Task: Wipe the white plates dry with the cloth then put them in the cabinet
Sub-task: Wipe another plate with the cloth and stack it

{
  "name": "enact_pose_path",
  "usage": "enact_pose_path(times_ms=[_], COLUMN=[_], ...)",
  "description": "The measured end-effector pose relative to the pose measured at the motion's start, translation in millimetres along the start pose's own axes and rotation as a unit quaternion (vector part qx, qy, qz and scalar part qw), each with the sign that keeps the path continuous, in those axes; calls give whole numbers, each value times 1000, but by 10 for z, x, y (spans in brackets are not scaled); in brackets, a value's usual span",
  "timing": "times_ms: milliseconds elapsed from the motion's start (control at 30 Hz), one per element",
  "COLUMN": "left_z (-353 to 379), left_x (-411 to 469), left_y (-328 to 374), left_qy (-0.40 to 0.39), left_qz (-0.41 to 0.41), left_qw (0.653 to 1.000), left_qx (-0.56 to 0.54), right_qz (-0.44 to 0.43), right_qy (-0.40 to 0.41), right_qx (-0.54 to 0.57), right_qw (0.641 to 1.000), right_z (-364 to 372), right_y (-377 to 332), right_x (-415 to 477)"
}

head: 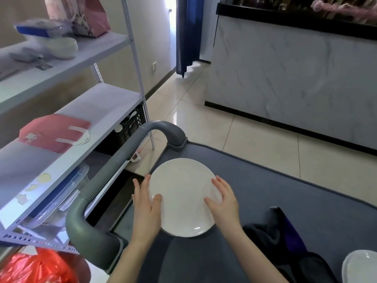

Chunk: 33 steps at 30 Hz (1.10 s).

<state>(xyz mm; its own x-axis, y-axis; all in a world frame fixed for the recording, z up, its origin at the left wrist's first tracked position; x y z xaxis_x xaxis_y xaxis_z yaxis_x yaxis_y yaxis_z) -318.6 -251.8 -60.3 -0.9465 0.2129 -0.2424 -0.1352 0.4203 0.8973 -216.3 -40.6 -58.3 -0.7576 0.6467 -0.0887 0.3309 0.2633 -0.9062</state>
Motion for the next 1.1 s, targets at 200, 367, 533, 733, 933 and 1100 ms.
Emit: enact_pose_path(times_ms=[200, 367, 533, 733, 933, 1100], left_z=[44, 37, -11, -60, 602, 1542], left_x=[109, 159, 145, -146, -543, -957], left_y=[-89, -119, -98, 255, 689, 862], left_qy=[-11, 14, 31, 113, 12, -136], left_qz=[31, 51, 53, 115, 184, 186], left_qw=[999, 998, 995, 985, 983, 973], left_qx=[1, 43, 74, 64, 12, 14], right_qz=[-30, -72, -83, -74, -68, -40], right_qy=[-5, -14, -36, -22, 71, 148], right_qx=[-40, -76, -83, -12, 2, 0], right_qw=[999, 994, 992, 997, 995, 988], right_z=[59, 161, 210, -207, -1083, -1949], right_y=[-17, -39, -3, 22, 155, 488], right_x=[-1, -27, -37, -69, -325, -735])
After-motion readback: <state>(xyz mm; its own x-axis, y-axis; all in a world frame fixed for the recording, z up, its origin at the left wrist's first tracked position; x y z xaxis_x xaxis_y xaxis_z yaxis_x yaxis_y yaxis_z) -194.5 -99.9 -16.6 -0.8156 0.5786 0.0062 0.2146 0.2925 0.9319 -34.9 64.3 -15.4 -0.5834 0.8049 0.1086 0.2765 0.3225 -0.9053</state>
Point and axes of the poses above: each hand's wrist, its own x-axis towards the middle knuckle, its own z-axis out of the palm, y = z × x, the point moved 8 cm from there along x, towards the middle knuckle, and after that the axes turned 5 degrees about -z, right-handed, at the moved point
